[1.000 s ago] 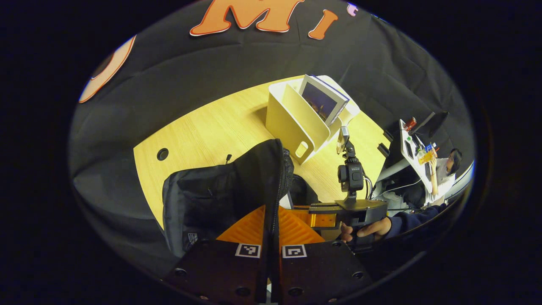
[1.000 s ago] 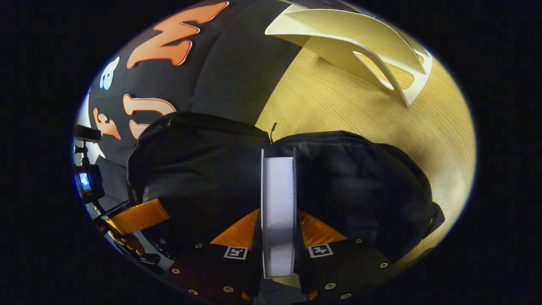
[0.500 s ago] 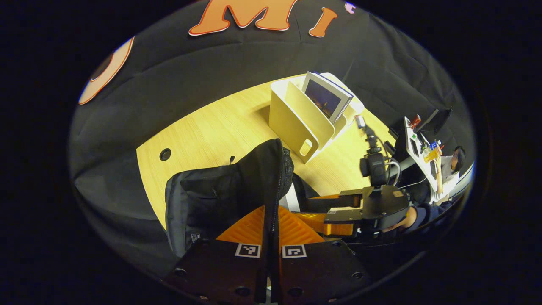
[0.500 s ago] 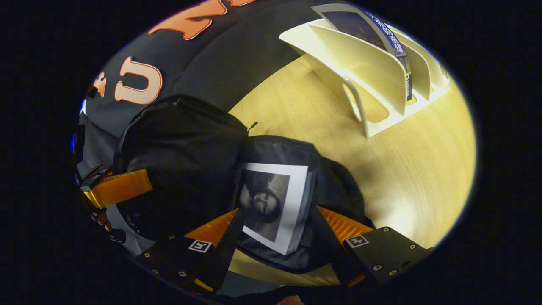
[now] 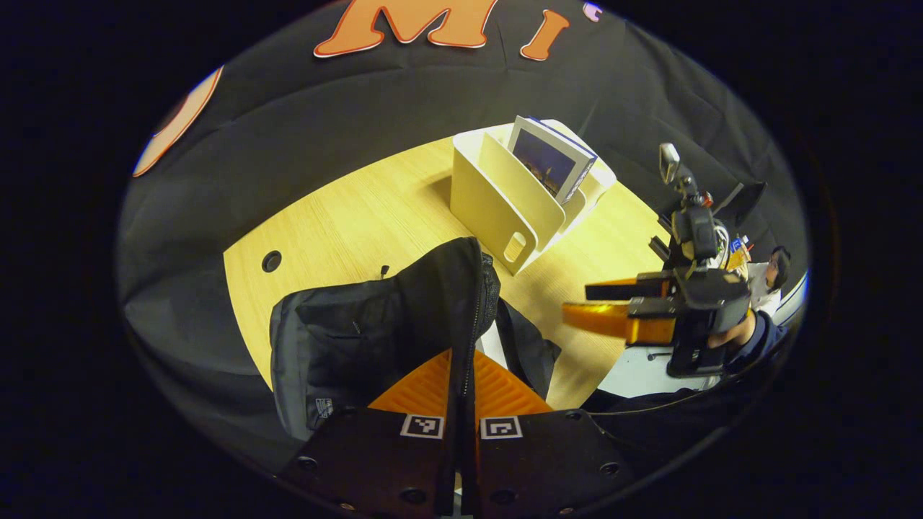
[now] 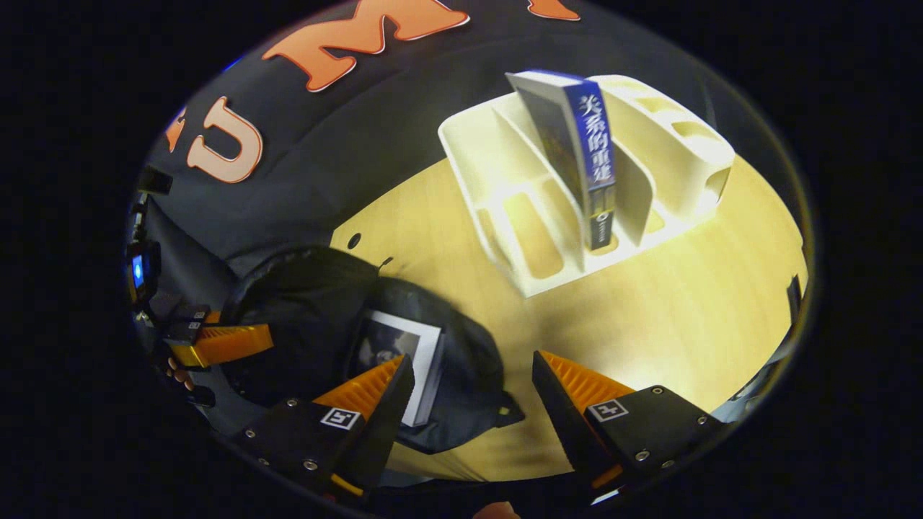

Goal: Open the schoolbag, grab two books from the bookshelf and put them into the schoolbag.

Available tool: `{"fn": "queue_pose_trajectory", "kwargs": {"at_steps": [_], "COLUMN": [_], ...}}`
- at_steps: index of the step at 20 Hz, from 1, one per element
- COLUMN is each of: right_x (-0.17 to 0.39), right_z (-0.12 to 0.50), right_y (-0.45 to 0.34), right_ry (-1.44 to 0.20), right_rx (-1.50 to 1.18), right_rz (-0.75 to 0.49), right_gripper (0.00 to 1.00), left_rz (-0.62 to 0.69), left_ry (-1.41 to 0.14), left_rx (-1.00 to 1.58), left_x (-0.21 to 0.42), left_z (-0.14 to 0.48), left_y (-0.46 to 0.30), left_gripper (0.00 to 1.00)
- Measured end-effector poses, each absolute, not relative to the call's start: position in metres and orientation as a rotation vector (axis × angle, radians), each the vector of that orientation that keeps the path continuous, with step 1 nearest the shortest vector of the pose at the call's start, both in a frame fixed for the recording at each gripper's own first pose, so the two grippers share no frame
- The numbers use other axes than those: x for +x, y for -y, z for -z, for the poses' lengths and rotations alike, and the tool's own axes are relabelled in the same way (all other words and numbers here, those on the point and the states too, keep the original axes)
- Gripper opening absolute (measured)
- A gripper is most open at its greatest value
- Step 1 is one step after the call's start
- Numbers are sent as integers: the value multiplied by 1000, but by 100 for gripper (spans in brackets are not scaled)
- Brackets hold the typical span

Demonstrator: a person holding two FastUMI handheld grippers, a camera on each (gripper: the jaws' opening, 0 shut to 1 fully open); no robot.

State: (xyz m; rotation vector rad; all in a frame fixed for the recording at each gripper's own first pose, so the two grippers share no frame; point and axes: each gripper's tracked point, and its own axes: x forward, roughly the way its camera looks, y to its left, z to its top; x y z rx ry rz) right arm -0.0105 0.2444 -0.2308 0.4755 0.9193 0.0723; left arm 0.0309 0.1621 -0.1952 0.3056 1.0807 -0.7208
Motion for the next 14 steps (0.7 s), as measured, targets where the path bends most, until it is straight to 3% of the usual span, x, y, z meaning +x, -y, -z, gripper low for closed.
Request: {"fn": "queue_pose_trajectory", "kwargs": {"at_steps": [7, 14], "right_x": [4, 30], "right_z": [172, 103], "right_y": [-152, -98], "right_ry": [-881, -841], "right_rx": [330, 245], "right_rz": [40, 64], "right_gripper": [98, 99], "left_rz": [734, 708], "left_ry": [-1073, -1092], "left_rx": [341, 320], "left_x": [30, 37], "left_z": [198, 204], "left_y": [-166, -176], "left_gripper": [5, 5]}}
